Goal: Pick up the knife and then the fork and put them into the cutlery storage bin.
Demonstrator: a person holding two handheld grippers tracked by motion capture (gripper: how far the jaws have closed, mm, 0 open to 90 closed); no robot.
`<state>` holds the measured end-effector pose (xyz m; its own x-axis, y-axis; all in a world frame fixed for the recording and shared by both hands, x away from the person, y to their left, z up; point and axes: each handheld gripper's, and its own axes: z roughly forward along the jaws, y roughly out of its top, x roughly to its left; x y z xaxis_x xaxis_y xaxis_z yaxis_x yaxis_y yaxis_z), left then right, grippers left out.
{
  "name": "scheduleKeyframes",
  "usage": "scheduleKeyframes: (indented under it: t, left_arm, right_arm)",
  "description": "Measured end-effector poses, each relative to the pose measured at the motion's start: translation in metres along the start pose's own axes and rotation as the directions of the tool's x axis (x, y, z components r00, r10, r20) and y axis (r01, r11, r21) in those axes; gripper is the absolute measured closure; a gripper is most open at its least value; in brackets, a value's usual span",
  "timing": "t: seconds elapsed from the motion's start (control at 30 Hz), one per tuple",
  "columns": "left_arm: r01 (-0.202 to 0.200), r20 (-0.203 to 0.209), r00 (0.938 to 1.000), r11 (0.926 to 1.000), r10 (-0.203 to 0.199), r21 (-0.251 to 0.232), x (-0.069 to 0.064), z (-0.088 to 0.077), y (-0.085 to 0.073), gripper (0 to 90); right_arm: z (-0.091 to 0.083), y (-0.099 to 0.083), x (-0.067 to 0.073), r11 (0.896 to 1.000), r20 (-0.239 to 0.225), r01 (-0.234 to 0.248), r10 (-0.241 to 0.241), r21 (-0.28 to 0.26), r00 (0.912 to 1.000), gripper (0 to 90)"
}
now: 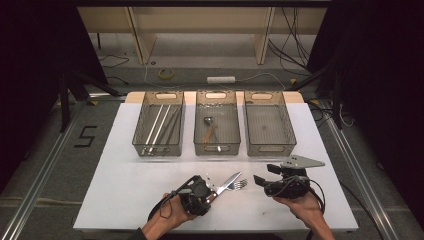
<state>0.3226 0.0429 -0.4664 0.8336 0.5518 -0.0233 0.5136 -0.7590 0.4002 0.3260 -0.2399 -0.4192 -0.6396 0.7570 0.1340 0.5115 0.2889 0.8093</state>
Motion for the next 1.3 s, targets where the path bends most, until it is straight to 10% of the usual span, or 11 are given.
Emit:
scheduleKeyframes:
  t: [0.87,1.3]
  left_arm:
    - [-0.022,0.025,0.9994,0.9979,0.023,-0.062,0.008,-0.013,-0.003,75.2]
    - [-0.059,0.098,0.9930,0.9960,0.066,-0.067,0.006,-0.026,-0.001,75.2]
  right_arm:
    - [0.002,0.004,0.012,0.998,-0.038,0.057,-0.057,-0.008,0.9976,35.2]
    - [0.023,0.002,0.052,0.961,-0.151,0.275,-0.269,0.021,0.9512,32.7]
